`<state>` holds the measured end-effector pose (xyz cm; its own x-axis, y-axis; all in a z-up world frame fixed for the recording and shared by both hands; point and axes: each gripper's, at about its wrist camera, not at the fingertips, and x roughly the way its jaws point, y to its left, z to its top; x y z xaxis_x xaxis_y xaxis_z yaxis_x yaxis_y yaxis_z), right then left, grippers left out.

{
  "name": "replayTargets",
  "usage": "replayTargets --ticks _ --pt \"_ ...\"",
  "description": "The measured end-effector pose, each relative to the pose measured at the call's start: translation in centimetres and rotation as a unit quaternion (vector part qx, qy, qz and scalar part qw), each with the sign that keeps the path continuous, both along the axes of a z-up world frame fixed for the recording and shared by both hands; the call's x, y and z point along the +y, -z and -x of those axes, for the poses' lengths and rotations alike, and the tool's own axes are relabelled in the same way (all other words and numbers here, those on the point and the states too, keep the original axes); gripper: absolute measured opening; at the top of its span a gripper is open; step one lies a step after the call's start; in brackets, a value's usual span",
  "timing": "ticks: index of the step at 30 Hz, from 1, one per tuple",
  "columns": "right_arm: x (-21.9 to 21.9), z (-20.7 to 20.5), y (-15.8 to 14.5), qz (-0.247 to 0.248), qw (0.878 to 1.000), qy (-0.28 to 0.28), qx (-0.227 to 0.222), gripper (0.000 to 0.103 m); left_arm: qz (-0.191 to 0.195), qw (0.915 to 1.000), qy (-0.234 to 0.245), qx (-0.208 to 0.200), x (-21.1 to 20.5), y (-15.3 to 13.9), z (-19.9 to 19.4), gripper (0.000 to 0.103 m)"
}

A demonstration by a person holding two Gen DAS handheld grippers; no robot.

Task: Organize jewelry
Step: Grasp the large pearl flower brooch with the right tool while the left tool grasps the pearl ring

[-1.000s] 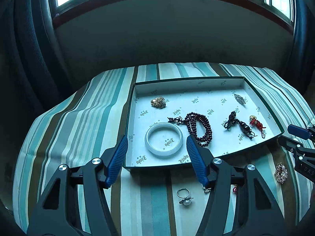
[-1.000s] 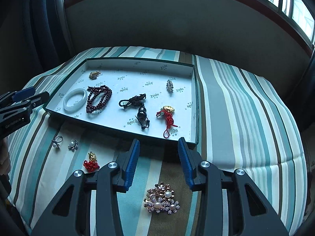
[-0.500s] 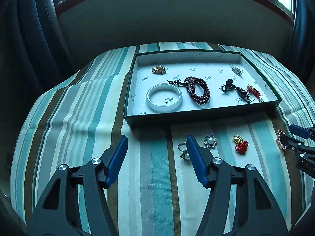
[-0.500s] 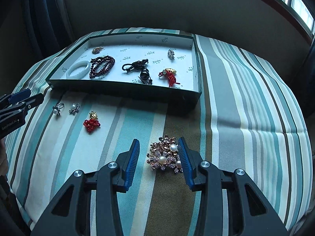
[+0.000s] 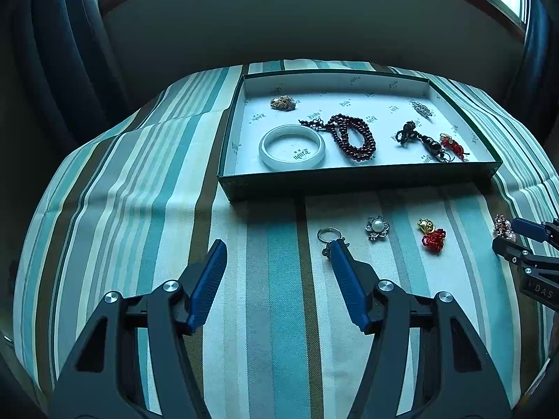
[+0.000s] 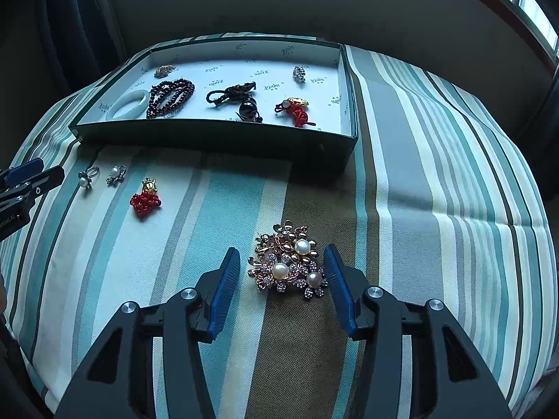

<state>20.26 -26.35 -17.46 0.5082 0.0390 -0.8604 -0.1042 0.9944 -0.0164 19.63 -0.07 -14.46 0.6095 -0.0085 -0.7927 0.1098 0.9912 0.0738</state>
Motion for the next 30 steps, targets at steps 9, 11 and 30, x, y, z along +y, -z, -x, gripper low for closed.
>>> replayTargets --ticks 9,11,30 --pt "-0.3 -0.3 0.1 -0.002 1.000 -0.003 0.004 0.050 -0.001 1.0000 0.001 0.006 -0.2 0.5 -0.2 0.062" --pt "-0.6 -0.4 0.2 -0.008 1.000 -0.002 0.005 0.051 -0.001 1.0000 0.002 0.007 -0.2 0.5 -0.2 0.062" --pt "-0.6 -0.2 0.0 -0.012 1.000 0.004 0.000 0.038 0.001 0.9999 0.002 0.012 -0.4 1.0 -0.4 0.062"
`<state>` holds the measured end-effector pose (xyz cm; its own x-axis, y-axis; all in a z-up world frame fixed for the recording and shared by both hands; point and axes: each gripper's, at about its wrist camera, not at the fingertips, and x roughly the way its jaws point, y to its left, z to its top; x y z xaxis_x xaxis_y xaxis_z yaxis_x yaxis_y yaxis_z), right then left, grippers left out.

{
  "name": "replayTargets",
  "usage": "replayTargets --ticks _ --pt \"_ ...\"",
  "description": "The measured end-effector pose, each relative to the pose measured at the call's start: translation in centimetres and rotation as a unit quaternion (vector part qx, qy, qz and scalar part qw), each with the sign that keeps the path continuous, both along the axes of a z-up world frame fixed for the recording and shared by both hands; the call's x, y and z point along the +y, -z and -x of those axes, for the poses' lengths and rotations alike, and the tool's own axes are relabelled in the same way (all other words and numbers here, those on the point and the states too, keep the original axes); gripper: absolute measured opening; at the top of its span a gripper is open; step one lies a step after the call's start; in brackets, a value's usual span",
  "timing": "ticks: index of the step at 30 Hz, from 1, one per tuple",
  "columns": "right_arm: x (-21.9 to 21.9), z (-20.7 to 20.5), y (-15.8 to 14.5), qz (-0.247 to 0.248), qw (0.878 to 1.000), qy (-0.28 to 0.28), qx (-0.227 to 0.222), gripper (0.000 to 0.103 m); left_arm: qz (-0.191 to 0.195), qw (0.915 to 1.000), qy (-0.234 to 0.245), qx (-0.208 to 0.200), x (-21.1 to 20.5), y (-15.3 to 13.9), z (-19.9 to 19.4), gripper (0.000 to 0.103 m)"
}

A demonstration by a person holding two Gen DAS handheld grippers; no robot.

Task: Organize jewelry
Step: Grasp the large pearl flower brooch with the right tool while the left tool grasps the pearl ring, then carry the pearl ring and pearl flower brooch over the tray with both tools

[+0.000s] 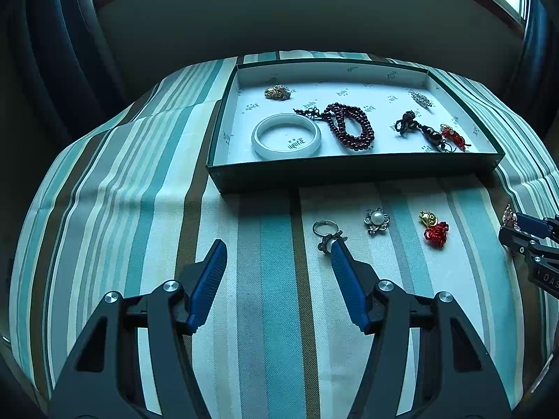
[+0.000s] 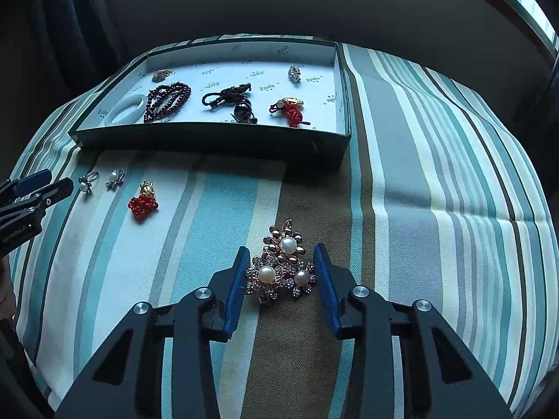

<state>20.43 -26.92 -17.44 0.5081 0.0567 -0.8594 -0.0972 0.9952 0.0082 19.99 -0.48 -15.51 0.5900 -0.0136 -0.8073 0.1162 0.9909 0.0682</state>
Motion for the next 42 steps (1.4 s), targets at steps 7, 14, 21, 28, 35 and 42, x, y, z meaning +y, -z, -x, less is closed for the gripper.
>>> replayTargets --ticks 7,14,21,28,35,42 --pt "0.2 0.1 -0.4 0.006 1.000 -0.005 -0.007 0.038 0.001 1.0000 0.003 0.002 -0.2 0.2 -0.3 0.062" --pt "0.1 0.0 -0.4 0.005 1.000 -0.005 -0.007 0.038 0.001 1.0000 0.004 0.005 -0.6 0.6 -0.6 0.062" --pt "0.2 -0.1 -0.3 0.002 1.000 -0.009 -0.006 0.038 0.002 0.9999 0.013 0.007 -1.2 0.7 -1.0 0.062" --pt "0.2 0.0 -0.2 -0.001 1.000 -0.010 -0.004 0.038 -0.001 0.9996 0.027 0.012 -2.0 1.2 -1.6 0.053" --pt "0.2 0.0 -0.1 -0.002 1.000 -0.010 -0.004 0.038 0.005 0.9991 0.036 0.021 -2.0 1.7 -1.8 0.036" --pt "0.2 -0.1 -0.1 -0.002 1.000 -0.011 -0.003 0.038 0.007 0.9987 0.047 0.020 -2.2 1.6 -1.7 0.024"
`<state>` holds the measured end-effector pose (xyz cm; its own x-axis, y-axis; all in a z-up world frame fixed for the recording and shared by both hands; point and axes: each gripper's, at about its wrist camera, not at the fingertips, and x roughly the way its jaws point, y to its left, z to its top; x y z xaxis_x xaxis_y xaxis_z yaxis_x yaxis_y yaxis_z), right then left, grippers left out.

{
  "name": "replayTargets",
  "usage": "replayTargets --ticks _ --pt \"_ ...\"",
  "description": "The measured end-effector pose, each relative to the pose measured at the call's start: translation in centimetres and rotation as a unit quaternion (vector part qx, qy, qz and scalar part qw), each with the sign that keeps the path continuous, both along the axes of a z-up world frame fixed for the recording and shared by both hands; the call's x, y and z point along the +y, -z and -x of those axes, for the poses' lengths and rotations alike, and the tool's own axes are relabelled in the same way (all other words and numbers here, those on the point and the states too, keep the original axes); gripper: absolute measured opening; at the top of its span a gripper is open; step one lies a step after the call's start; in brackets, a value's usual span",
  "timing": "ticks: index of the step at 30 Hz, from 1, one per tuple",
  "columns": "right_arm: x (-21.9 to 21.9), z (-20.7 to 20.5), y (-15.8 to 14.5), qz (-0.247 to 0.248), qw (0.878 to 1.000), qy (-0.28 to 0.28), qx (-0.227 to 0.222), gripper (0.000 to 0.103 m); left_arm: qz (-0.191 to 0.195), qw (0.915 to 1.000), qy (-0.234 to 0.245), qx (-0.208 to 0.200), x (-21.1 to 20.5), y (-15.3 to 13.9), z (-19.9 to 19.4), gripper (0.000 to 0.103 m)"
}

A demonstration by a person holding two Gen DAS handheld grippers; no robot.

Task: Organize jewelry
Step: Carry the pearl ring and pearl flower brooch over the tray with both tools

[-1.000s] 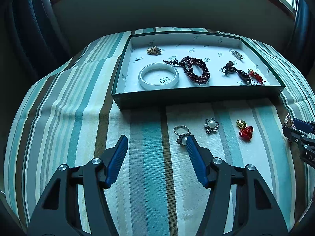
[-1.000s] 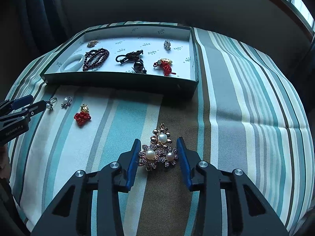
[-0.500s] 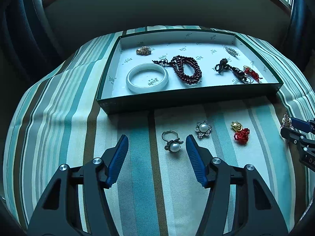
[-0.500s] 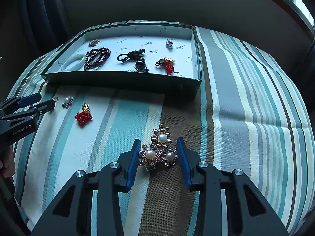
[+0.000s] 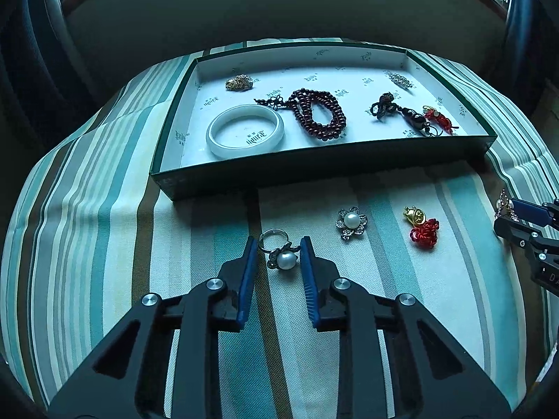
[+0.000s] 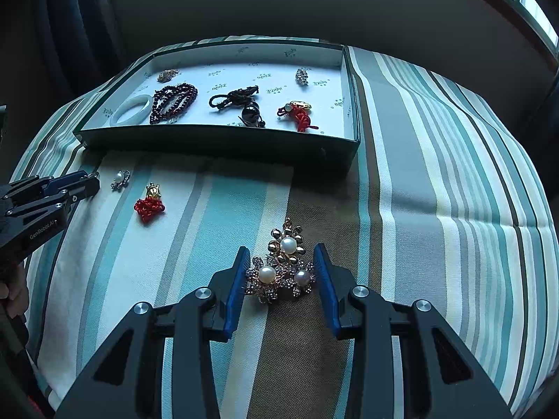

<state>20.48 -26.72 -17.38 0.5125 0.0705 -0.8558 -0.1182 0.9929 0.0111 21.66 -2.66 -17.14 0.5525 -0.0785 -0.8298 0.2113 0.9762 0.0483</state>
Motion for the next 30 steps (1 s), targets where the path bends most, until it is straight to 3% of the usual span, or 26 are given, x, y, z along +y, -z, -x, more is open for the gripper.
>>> replayTargets --ticks 30 --pt "-0.15 0.11 -0.55 0.000 1.000 -0.001 -0.008 0.038 -0.015 0.9998 0.000 -0.014 0.25 -0.50 0.17 0.024"
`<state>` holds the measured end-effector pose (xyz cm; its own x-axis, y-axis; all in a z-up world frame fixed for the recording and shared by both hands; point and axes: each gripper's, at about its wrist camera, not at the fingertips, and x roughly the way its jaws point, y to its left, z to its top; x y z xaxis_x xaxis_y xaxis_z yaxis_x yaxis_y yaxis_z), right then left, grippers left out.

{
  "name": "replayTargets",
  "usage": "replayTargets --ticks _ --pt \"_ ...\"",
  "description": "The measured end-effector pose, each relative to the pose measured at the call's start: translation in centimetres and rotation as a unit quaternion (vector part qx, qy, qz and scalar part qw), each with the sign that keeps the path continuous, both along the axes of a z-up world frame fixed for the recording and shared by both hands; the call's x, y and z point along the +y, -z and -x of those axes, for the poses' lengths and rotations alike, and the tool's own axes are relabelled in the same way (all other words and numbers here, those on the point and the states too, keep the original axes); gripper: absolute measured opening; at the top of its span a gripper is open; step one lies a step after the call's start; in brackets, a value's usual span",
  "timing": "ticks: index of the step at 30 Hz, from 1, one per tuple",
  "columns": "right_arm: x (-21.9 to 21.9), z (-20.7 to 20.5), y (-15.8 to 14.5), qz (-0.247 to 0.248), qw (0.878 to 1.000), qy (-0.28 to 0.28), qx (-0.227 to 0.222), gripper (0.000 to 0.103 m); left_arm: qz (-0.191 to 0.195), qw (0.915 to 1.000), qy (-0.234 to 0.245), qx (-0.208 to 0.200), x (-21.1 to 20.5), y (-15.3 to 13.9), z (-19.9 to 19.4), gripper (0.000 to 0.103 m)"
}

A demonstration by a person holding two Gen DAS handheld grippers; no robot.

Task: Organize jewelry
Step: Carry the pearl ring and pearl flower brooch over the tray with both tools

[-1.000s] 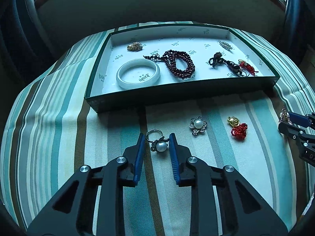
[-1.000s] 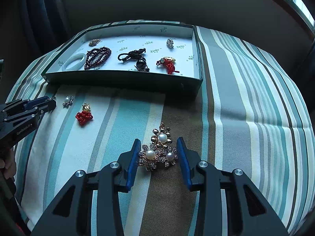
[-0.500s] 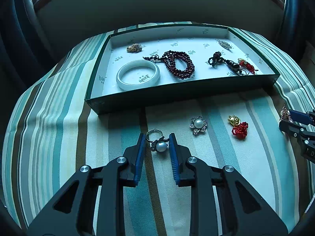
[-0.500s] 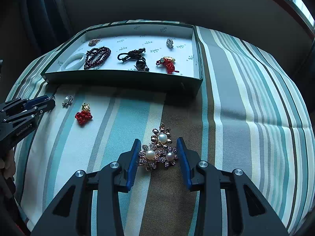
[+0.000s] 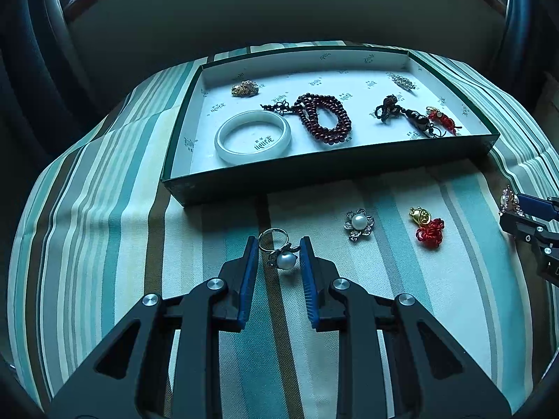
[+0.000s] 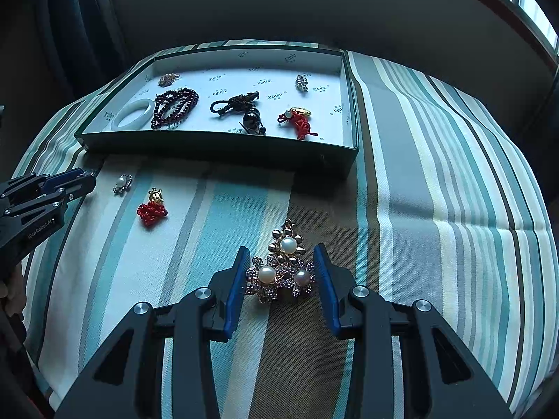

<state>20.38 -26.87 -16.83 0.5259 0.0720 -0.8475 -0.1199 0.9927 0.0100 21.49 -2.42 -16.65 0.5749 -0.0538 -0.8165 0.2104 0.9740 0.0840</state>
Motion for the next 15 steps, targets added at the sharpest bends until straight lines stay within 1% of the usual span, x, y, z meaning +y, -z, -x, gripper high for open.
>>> replayTargets --ticks 7,15 --pt "0.2 -0.5 -2.0 -0.006 1.000 -0.004 -0.023 0.038 0.007 0.9998 0.001 -0.018 0.1 -1.8 0.0 0.024" --pt "1.3 -2.8 -5.1 -0.013 0.998 -0.014 -0.066 0.038 0.022 0.9982 0.012 -0.054 -0.4 -5.3 -1.5 0.024"
